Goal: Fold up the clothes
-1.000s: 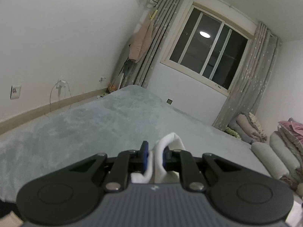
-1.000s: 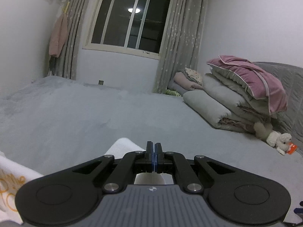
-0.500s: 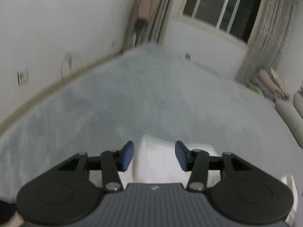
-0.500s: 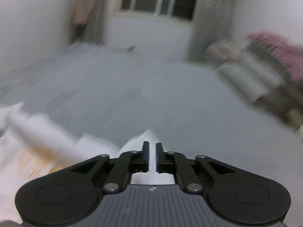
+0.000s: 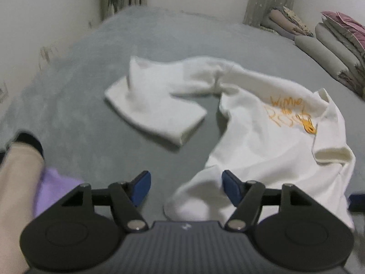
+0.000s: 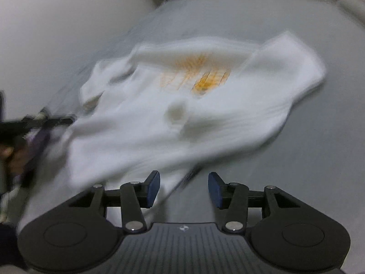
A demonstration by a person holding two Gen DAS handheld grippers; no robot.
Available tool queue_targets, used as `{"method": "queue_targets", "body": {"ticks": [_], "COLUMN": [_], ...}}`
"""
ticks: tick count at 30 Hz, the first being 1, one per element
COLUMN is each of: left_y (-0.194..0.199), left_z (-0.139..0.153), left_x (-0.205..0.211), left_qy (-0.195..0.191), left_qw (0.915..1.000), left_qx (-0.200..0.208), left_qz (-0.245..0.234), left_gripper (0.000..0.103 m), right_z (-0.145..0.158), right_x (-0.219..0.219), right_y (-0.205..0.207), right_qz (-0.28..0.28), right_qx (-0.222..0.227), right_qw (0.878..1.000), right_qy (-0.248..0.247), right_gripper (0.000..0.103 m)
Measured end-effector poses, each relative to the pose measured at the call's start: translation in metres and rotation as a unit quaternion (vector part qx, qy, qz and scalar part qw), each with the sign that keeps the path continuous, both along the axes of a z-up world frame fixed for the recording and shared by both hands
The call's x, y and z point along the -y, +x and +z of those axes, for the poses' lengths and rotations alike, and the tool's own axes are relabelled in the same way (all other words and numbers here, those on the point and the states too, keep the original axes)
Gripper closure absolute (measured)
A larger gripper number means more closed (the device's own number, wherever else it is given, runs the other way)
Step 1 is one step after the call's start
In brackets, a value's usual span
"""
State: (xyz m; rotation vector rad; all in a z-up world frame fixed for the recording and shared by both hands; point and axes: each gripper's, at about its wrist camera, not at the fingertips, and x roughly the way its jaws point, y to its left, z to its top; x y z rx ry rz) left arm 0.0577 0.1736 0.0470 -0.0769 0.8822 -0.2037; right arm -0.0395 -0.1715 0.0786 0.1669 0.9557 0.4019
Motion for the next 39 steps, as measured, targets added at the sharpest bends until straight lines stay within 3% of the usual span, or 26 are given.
{"method": "queue_targets", "body": {"ticks": [2,4,5,6,7,9,15,21,26,30,33,35,37,39], "left_y": [-0.006,-0.007,-0.008,-0.010,-0.011,-0.015,-0.042,-0.098,-0.133,-0.136,-0.130,-0.125,-0.117,-0.103], "left_z": [-0.003,-0.006,-0.009,-0.011,-0.012,-0.007,0.030,0.044,0.037,0.030,0.031,0.035,0.041,0.047], "left_x": [0.000,0.007,0.012,0.017,0.023,0.023,0.001,0.025,0.050,0.059,0.053,0.046,0.038,0.036], "left_qy": [-0.008,-0.004,0.000,0.006,0.011,0.003,-0.085,-0.049,-0.017,0.026,0.032,0.032,0.030,0.024], "left_qw": [0.9999,0.9997,0.9995,0.9991,0.9986,0.9988,0.9961,0.9959,0.9938,0.9934,0.9946,0.9958,0.9975,0.9986], "left_qx": [0.013,0.016,0.016,0.019,0.022,0.023,0.013,-0.041,-0.063,-0.067,-0.066,-0.060,-0.046,-0.037], "left_qz": [-0.008,-0.020,-0.029,-0.037,-0.046,-0.043,-0.019,-0.063,-0.089,-0.090,-0.074,-0.061,-0.045,-0.028], "left_gripper": [0.040,0.054,0.066,0.080,0.089,0.095,0.095,0.095,0.095,0.084,0.074,0.069,0.062,0.059], "right_z": [-0.001,-0.005,-0.006,-0.008,-0.009,-0.008,0.031,0.080,0.094,0.072,0.048,0.042,0.046,0.051], "right_x": [-0.004,-0.012,-0.018,-0.025,-0.032,-0.033,0.014,0.054,0.075,0.070,0.061,0.056,0.052,0.045], "right_y": [-0.007,-0.003,-0.003,-0.003,-0.004,-0.005,-0.032,-0.068,-0.100,-0.105,-0.090,-0.081,-0.072,-0.059], "right_qz": [-0.026,-0.046,-0.048,-0.049,-0.049,-0.052,-0.067,-0.030,-0.012,0.017,0.026,0.030,0.028,0.023], "right_qx": [0.005,0.003,0.010,0.020,0.030,0.038,0.065,0.075,0.075,0.046,0.015,0.013,0.030,0.048], "right_qw": [1.000,0.998,0.999,0.999,0.998,0.998,0.995,0.997,0.997,0.995,0.992,0.989,0.988,0.987], "right_qy": [0.006,0.031,0.020,0.004,-0.012,-0.012,0.034,-0.016,-0.036,-0.084,-0.125,-0.142,-0.146,-0.152], "right_gripper": [0.054,0.059,0.062,0.070,0.085,0.095,0.096,0.096,0.096,0.096,0.095,0.091,0.072,0.062]}}
